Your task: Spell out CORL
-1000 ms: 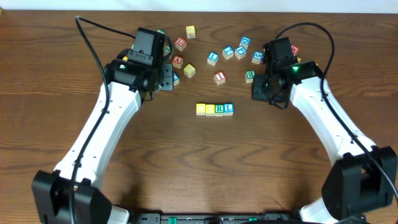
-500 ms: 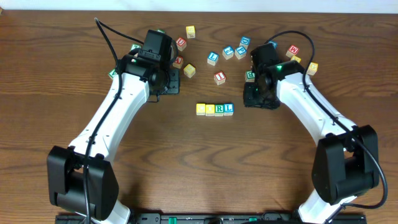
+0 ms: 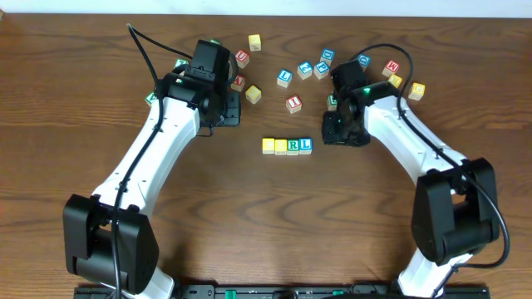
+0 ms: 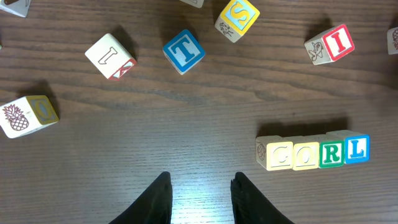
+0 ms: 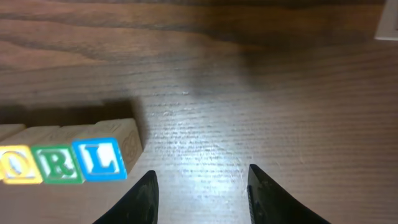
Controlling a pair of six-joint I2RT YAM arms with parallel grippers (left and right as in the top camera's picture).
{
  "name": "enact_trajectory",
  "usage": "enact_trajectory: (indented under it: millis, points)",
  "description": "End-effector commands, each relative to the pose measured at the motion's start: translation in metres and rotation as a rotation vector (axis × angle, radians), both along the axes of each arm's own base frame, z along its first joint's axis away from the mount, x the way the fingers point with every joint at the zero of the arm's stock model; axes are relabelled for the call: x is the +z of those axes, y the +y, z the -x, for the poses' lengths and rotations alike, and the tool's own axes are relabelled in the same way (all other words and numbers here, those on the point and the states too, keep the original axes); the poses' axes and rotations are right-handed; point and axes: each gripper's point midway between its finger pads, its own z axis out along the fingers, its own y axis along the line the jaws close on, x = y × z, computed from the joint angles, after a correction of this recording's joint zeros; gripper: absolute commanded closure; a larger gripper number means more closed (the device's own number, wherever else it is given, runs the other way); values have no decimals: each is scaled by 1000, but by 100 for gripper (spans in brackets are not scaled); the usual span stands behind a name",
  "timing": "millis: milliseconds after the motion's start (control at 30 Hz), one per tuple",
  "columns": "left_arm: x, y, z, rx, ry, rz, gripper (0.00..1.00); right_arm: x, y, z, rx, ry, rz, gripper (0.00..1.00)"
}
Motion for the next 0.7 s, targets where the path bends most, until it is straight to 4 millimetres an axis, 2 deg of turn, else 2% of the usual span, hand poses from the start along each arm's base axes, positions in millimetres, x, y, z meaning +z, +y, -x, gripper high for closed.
enact_trajectory:
  millis: [0,333,667]
  points:
    - [-10,1,3,10,29,1,69,-9,5,2,-1,15,-4,59]
    - [-11,1,3,10,31,1,69,-25,17,11,12,18,-7,58]
    - [-11,1,3,10,30,1,69,-28,17,13,12,21,-6,57]
